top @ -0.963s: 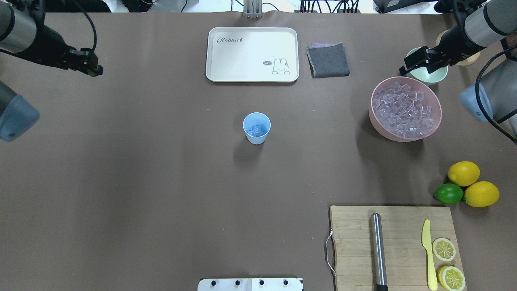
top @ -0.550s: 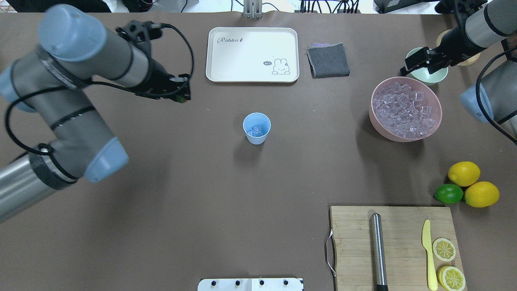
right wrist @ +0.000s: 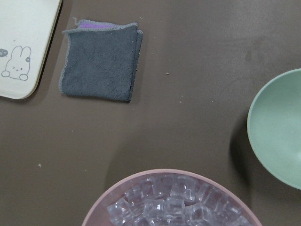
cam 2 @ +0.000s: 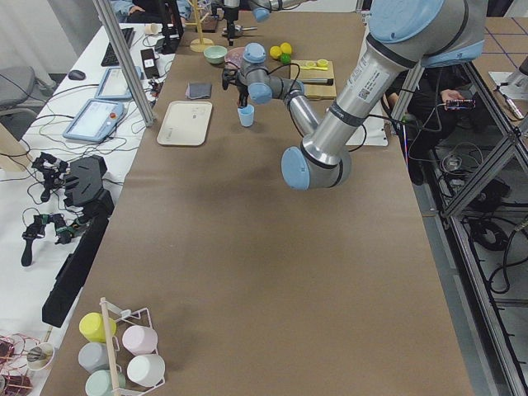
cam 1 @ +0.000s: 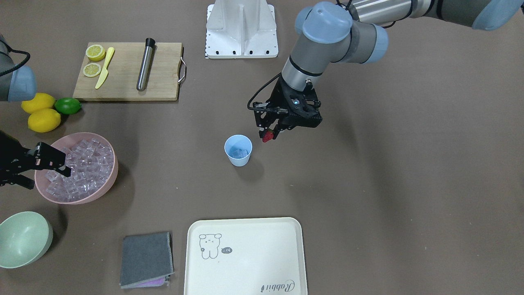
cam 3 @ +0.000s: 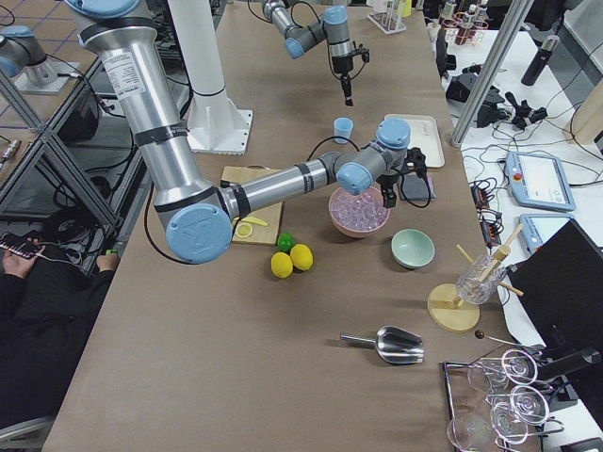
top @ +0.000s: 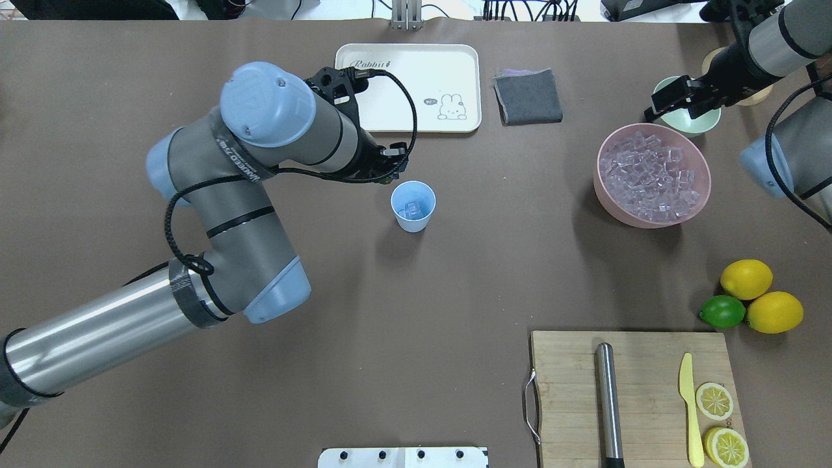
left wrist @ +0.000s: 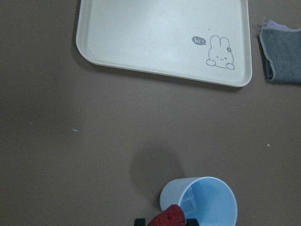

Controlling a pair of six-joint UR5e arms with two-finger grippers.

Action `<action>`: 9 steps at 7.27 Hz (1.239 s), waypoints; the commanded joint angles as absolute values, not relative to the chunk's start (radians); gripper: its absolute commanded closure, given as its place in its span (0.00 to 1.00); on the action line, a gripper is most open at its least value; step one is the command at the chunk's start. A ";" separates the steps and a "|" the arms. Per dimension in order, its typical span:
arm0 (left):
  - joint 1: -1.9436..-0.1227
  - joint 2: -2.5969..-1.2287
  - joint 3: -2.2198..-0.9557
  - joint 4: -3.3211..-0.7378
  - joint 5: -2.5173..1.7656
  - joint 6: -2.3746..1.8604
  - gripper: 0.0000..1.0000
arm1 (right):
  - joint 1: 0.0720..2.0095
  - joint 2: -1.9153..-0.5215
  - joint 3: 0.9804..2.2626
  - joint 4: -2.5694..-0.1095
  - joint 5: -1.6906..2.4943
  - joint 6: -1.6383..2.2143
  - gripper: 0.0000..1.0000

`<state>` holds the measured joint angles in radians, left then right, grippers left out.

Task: Put ice and strawberries in cup
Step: 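Lift the strawberry with the left gripper and carry it over the cup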

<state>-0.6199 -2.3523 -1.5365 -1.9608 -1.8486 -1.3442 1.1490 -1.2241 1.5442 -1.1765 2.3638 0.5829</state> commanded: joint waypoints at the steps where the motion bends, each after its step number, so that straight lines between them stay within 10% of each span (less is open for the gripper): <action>1: -0.592 -2.399 -1.468 -2.008 -1.822 -1.379 1.00 | 1.149 -1.226 1.542 -1.178 2.364 0.583 0.00; 5: -0.555 -2.391 -1.459 -2.005 -1.822 -1.376 1.00 | 1.149 -1.227 1.540 -1.178 2.364 0.583 0.00; 7: -0.554 -2.390 -1.466 -2.002 -1.816 -1.376 0.03 | 1.150 -1.232 1.540 -1.178 2.364 0.584 0.00; 9: -0.563 -2.373 -1.480 -2.000 -1.802 -1.358 0.02 | 1.154 -1.232 1.540 -1.178 2.365 0.583 0.00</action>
